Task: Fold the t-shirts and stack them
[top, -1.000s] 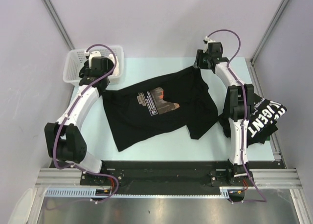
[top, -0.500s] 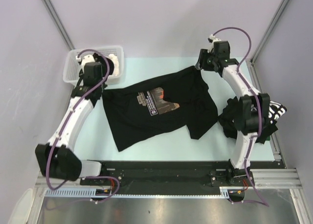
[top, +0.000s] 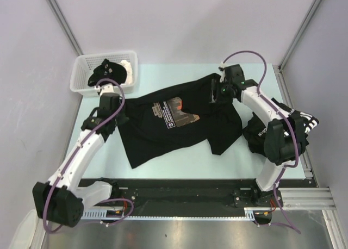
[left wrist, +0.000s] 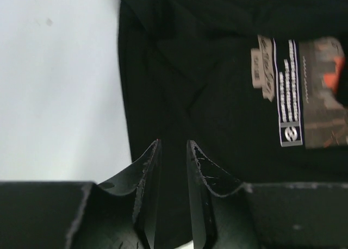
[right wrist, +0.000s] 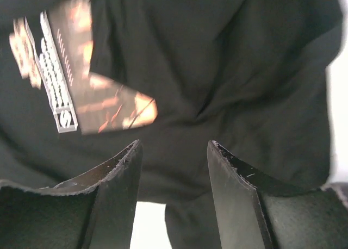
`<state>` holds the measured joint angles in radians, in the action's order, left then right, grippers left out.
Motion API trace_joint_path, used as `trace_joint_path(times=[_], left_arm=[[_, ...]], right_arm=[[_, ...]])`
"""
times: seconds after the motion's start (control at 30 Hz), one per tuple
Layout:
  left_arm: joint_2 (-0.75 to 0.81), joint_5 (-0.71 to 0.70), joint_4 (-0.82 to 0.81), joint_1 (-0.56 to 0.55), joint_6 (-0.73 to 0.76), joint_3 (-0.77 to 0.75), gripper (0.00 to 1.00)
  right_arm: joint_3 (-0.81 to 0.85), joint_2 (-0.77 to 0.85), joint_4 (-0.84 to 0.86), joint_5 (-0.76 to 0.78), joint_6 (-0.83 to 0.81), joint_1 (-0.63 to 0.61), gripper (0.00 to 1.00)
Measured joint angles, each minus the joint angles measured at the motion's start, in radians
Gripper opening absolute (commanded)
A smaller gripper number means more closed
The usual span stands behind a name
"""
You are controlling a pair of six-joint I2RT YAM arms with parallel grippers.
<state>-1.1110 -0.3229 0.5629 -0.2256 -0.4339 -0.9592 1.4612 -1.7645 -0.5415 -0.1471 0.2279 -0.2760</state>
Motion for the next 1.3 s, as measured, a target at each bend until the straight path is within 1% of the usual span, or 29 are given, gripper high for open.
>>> trace_joint_path(times=[0.17,0.4,0.5,0.6,0.73,0.9,1.0,1.13,1.3], left_arm=[[0.110,0.051,0.046,-0.050,-0.053,0.100,0.31],[0.191,0.103,0.121,-0.110,-0.112,0.184,0.33],[0.230,0.123,0.155,-0.131,-0.143,0.233,0.38],[0.246,0.130,0.187,-0.163,-0.175,0.261,0.39],[0.219,0.158,0.203,-0.204,-0.229,0.262,0.39],[0.130,0.170,0.202,-0.227,-0.279,0.262,0.39],[0.077,0.171,0.203,-0.240,-0.294,0.247,0.39],[0.044,0.173,0.192,-0.254,-0.300,0.212,0.39],[0.031,0.175,0.180,-0.266,-0.299,0.180,0.39]], right_arm=[[-0.022,0.003,-0.031,0.000,0.024,-0.042,0.56],[-0.062,0.040,-0.039,0.013,0.035,-0.063,0.57],[-0.088,0.080,-0.061,0.032,0.042,-0.075,0.57],[-0.130,0.158,-0.088,0.057,0.046,-0.086,0.57],[-0.163,0.282,-0.137,0.083,0.050,-0.089,0.58],[-0.195,0.424,-0.197,0.087,0.070,-0.094,0.58],[-0.259,0.496,-0.239,0.083,0.100,-0.105,0.58],[-0.383,0.581,-0.287,0.078,0.155,-0.140,0.58],[-0.492,0.647,-0.300,0.089,0.233,-0.234,0.58]])
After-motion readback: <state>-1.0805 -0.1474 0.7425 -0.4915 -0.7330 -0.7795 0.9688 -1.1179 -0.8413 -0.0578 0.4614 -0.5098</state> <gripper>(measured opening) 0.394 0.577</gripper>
